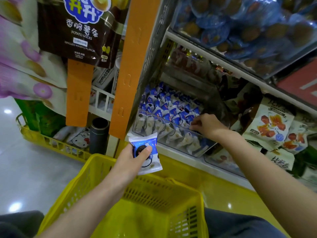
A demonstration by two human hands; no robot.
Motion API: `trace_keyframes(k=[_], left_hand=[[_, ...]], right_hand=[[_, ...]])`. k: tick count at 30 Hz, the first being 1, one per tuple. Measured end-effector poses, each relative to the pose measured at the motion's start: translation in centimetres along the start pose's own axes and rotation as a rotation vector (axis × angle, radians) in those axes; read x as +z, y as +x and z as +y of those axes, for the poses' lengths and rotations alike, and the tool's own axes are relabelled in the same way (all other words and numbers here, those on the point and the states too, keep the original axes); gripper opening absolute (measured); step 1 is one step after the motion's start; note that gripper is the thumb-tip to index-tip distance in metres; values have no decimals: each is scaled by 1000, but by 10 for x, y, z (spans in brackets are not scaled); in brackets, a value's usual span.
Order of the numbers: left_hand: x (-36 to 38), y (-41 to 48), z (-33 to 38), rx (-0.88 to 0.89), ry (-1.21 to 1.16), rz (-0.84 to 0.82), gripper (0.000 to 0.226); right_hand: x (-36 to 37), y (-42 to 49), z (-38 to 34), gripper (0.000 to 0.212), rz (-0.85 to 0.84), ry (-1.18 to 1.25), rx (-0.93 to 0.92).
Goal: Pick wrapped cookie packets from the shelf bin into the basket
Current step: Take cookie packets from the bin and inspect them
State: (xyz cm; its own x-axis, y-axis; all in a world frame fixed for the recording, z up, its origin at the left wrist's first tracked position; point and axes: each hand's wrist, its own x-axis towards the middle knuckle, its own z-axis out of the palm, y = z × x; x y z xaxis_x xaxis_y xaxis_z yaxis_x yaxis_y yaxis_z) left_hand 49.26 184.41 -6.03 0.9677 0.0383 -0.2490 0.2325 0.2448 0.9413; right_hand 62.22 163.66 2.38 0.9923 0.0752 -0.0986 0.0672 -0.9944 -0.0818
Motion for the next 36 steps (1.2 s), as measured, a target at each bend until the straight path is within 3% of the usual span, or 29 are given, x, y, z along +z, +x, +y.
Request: trace_keyframes(k=[4, 14, 18, 22, 26, 29, 31, 34, 36], left_hand=[[0, 0, 0, -17, 8, 4, 22], [-1, -2, 0, -41, 25, -39, 19], [0, -1, -1, -44, 15, -52, 20], [0, 1, -2, -67, -40, -77, 19], [2, 4, -2, -158, -133, -42, 13], [0, 0, 5, -272, -295, -119, 35], [-2, 0, 5, -210, -343, -279, 49], [-4, -8, 10, -102, -347, -476, 42], [-4, -11, 11, -66, -322, -494, 37]], right_hand=[[-4, 5, 2, 33, -72, 10, -24], [-1, 14, 4, 15, -102, 90, -1], [-3, 11, 3, 15, 10, 220, 61], [-20, -1, -3, 15, 250, 281, 86], [-40, -31, -17, 9, 500, 478, -137], [-41, -59, -39, 17, 330, 748, -342], [-30, -76, -54, 19, 151, 776, -419], [-6, -95, -70, 16, -69, 760, -460], [5, -101, -76, 12, -93, 788, -452]])
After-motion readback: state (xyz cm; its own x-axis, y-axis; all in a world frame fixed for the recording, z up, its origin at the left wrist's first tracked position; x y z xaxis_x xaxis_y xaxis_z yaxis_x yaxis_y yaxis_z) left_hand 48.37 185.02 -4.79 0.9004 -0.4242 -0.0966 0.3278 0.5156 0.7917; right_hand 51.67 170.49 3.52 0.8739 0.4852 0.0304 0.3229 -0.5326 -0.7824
